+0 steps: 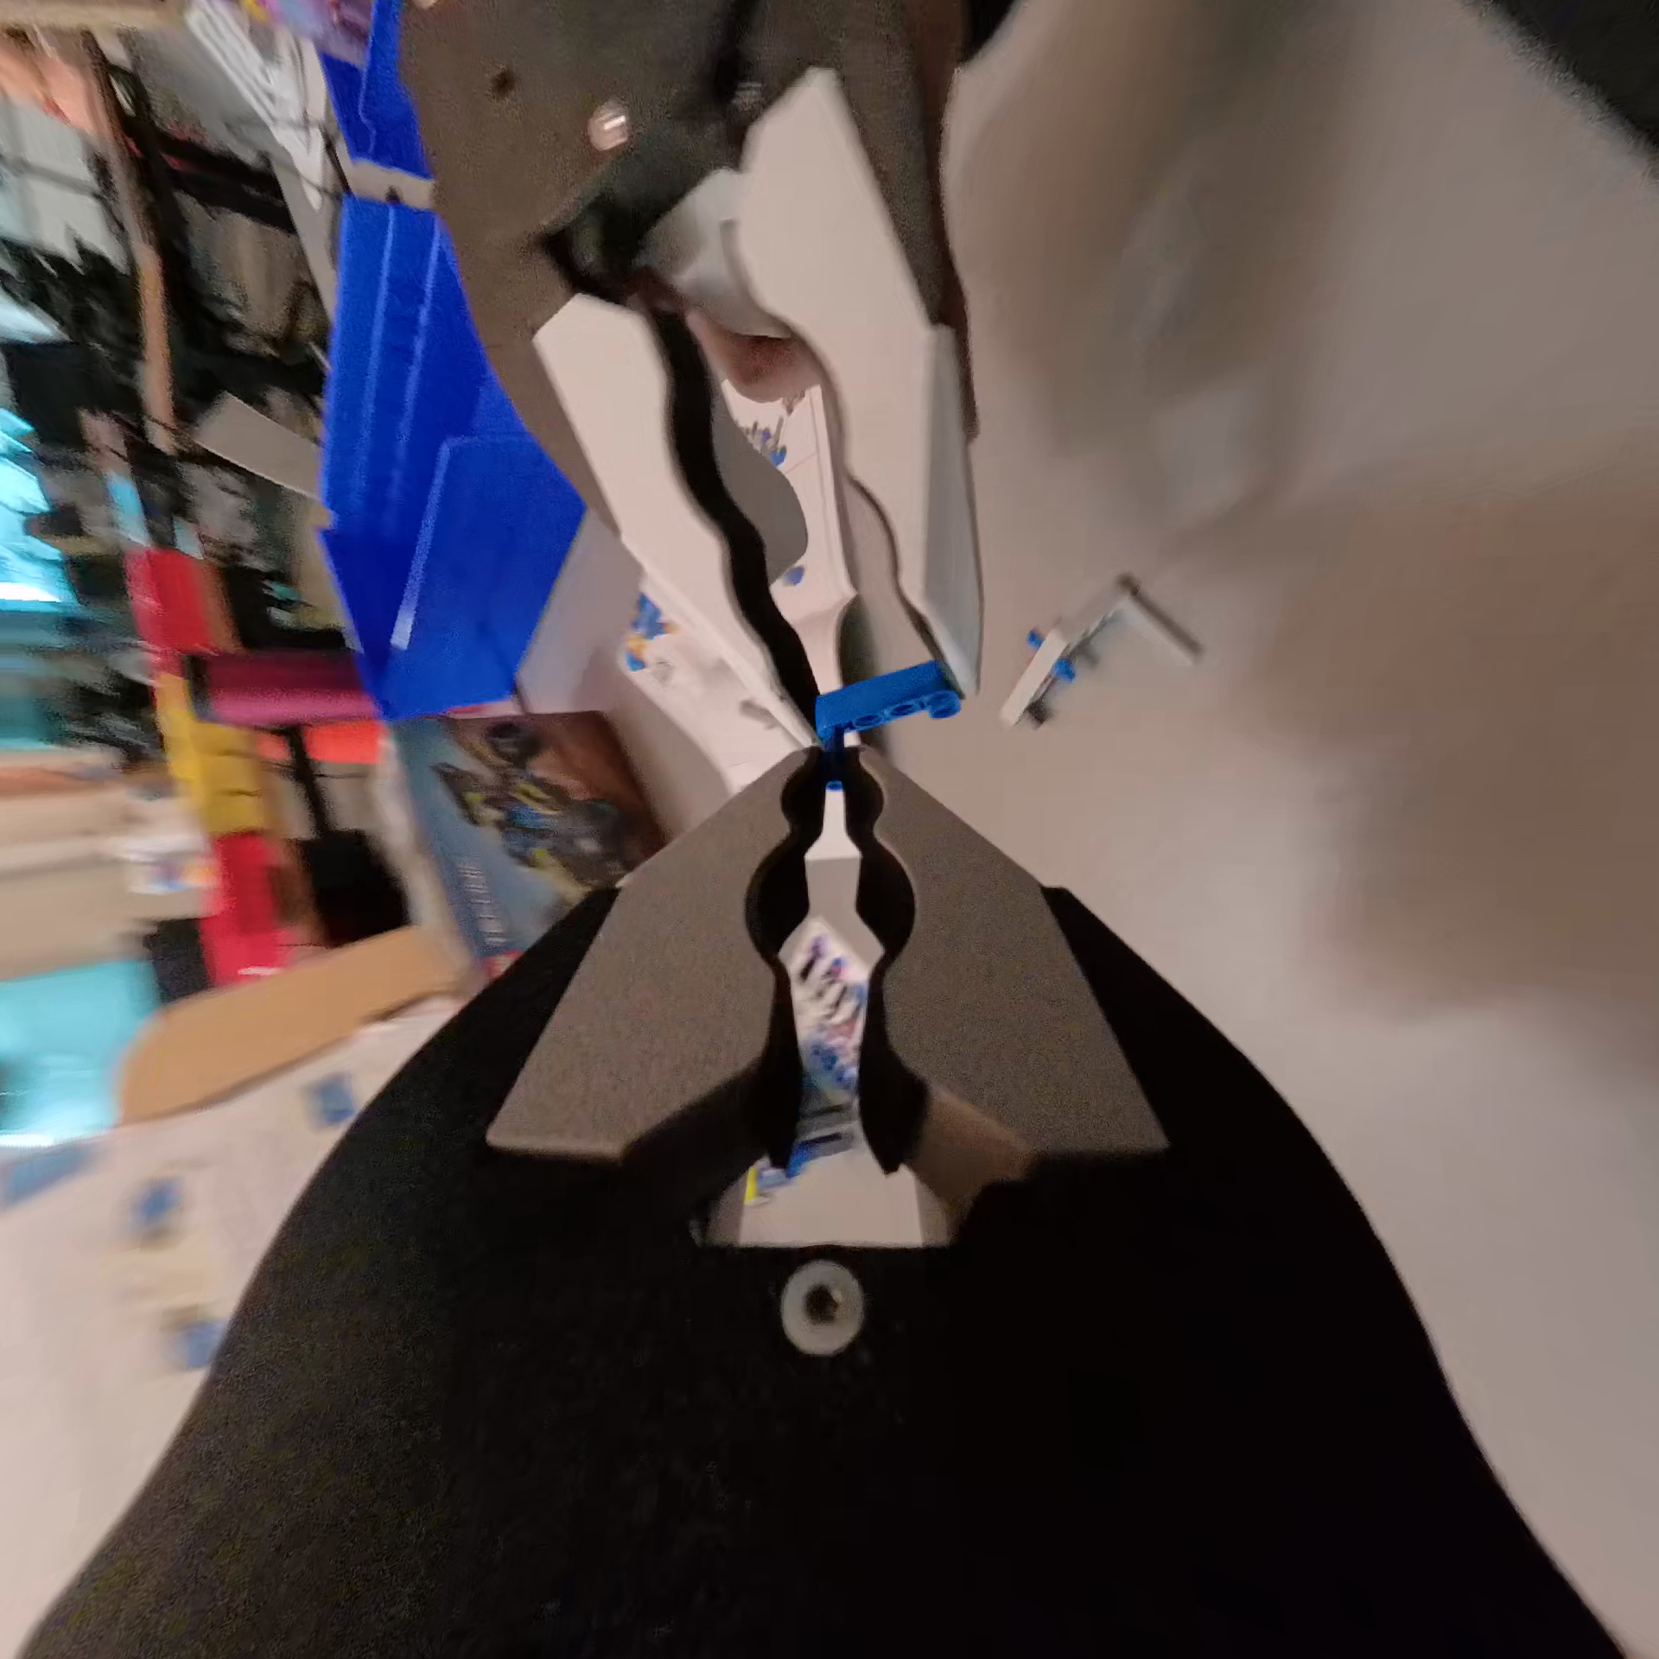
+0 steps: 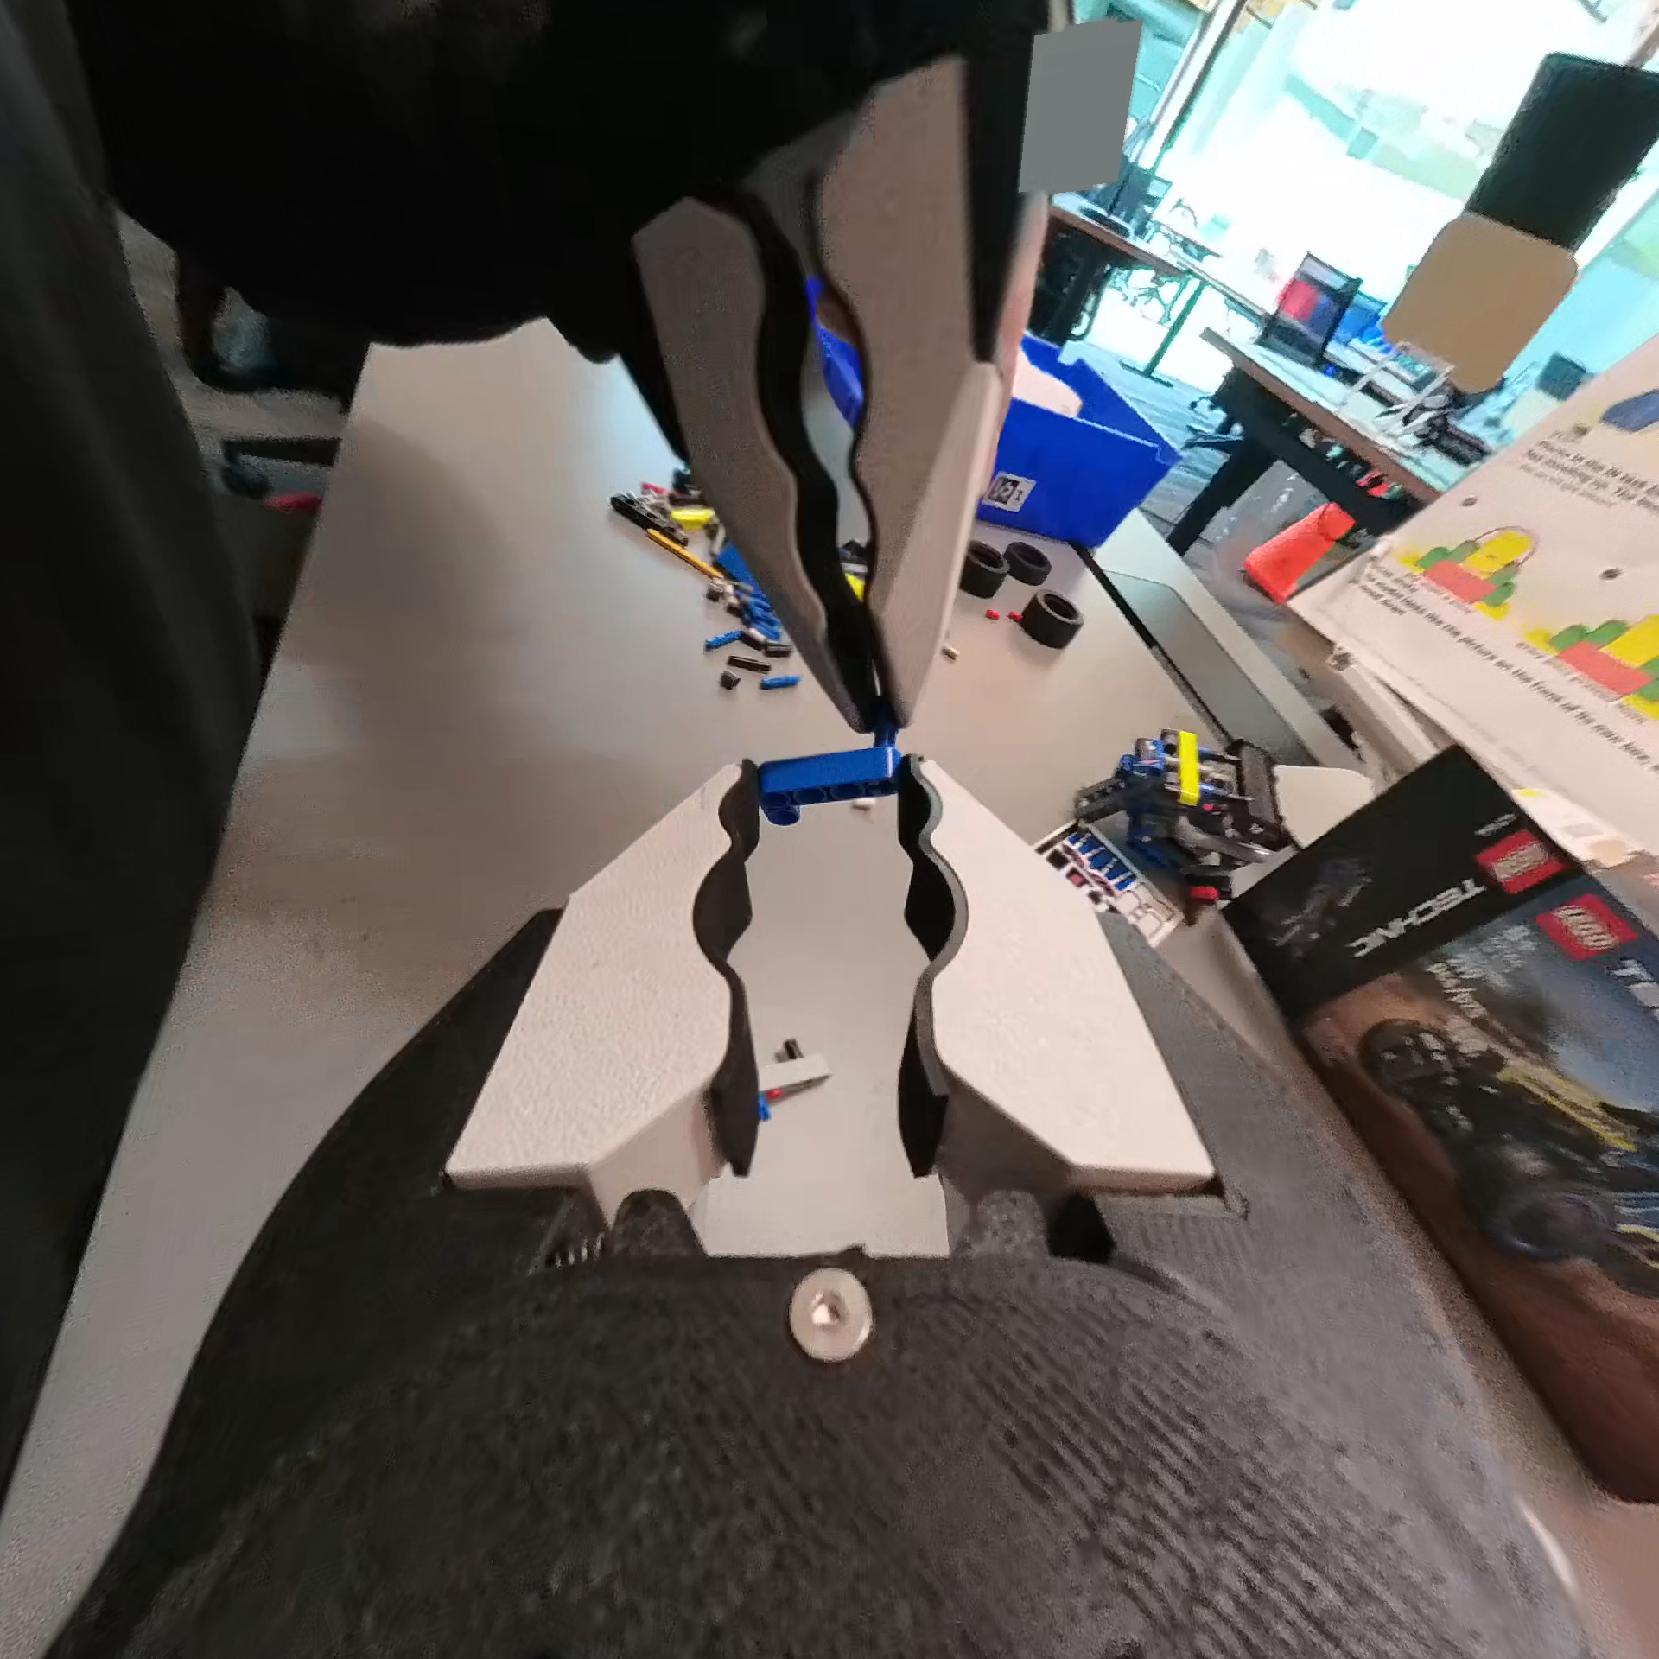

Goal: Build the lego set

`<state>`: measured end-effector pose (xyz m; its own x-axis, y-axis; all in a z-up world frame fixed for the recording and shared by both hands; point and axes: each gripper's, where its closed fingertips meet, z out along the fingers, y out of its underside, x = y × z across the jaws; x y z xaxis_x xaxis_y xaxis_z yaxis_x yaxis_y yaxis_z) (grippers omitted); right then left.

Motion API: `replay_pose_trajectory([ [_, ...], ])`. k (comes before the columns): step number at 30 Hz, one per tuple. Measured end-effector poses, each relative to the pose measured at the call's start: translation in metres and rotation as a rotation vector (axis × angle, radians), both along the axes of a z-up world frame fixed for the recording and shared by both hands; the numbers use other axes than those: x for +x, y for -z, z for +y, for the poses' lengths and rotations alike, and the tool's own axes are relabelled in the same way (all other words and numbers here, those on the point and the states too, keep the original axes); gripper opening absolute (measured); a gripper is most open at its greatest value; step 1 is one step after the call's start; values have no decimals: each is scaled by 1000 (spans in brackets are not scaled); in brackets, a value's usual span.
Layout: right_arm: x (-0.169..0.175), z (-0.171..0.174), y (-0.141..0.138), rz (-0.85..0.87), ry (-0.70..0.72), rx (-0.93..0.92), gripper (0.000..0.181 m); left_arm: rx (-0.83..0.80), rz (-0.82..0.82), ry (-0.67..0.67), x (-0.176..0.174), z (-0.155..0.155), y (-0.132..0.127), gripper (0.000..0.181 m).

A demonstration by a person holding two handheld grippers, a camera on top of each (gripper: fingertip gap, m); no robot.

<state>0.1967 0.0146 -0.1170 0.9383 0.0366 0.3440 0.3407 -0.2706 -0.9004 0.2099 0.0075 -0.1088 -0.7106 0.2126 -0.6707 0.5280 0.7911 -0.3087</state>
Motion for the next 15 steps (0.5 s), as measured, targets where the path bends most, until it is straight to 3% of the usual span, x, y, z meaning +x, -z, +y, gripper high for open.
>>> replay_pose_trajectory([
  [4, -3, -1, -9, -38, -8, 39, 31, -210, 270, -18, -3, -2, -8, 0],
  [10, -2, -1, -4, 99, -46, 52, 30, -109, 26, 56, 0, -1, -2, 0],
  [15, 1, 1, -6, 185, -38, 132, 31, -167, 100, -11, 3, 1, -1, 1],
])
